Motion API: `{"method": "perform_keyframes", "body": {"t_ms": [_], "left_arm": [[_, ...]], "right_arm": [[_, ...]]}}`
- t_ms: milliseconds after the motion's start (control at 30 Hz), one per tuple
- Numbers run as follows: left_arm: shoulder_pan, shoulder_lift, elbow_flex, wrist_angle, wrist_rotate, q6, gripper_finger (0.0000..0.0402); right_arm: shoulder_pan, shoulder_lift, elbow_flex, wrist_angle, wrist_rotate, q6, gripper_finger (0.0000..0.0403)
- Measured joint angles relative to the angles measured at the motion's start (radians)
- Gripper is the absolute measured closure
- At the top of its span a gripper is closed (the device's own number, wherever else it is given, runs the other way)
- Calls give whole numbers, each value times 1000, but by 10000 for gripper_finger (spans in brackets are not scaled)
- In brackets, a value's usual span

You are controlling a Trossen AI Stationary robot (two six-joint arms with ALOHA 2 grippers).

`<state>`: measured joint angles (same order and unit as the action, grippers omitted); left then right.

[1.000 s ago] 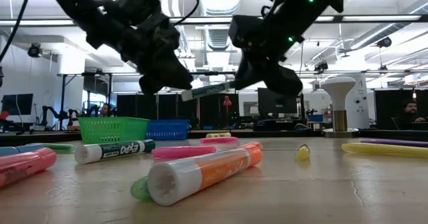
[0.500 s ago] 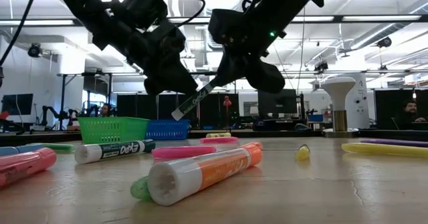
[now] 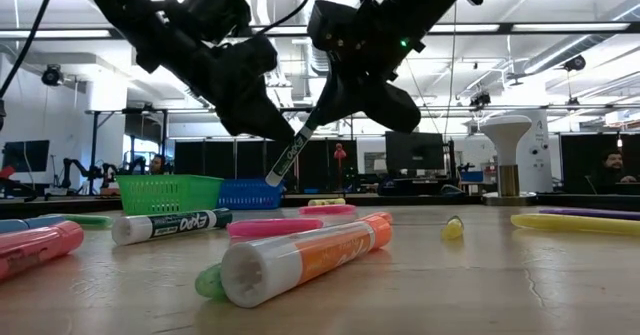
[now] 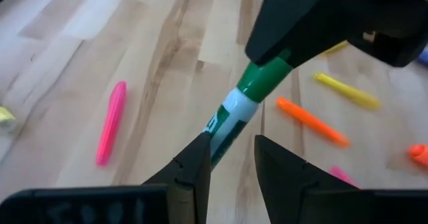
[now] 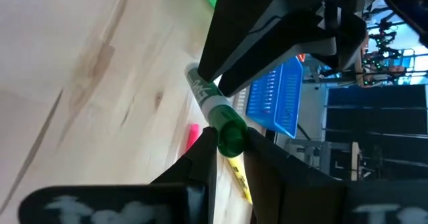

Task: Pick & Place Markers
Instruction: Put the green marker into the blue bin

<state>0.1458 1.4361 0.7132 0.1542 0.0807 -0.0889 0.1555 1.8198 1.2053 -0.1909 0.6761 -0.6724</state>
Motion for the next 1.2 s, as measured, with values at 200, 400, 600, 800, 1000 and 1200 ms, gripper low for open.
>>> {"method": "perform_keyframes", "body": {"t_ms": [200,400,600,800,1000,1200], "left_arm": [[-21,0,0,0,-24,75,294],[-34,0,0,-20,-69,170,294],[-41,0,-1,-31,-58,180,294],[-61,0,-1,-32,-58,197,294],[-62,0,-2,-38,-59,218,294],[-72,0,-2,-38,-18,196,294]], "right_arm": [[0,0,0,-2,-7,18,346],[-1,0,0,-2,-8,19,346],[-2,-1,0,-3,-71,45,346],[0,-1,-1,2,-85,45,346],[-1,-1,-1,8,-127,74,347],[0,-1,-2,32,-158,75,347]]}}
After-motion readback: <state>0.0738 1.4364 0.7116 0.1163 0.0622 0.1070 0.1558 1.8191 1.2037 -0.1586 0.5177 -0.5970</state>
